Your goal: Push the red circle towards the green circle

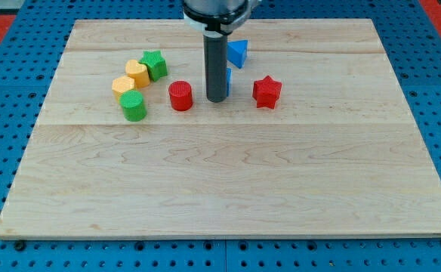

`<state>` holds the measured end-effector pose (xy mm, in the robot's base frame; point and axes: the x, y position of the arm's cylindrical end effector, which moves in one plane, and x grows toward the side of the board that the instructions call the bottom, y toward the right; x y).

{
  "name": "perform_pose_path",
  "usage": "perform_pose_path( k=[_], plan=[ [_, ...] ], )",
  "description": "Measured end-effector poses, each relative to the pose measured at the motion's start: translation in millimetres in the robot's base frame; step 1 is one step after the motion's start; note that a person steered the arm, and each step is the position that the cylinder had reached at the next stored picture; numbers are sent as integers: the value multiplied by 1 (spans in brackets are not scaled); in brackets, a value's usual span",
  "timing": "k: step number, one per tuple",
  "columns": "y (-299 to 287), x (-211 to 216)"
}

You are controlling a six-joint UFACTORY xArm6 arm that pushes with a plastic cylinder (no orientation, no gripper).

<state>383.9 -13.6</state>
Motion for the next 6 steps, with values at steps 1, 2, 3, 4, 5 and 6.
perform_pose_path(
  k=[1,2,3,4,5,6],
  plan=[
    [-8,-6],
    [-20,-27],
    [-56,-27],
    [-58,-2],
    [-35,0],
    [3,-8]
  ],
)
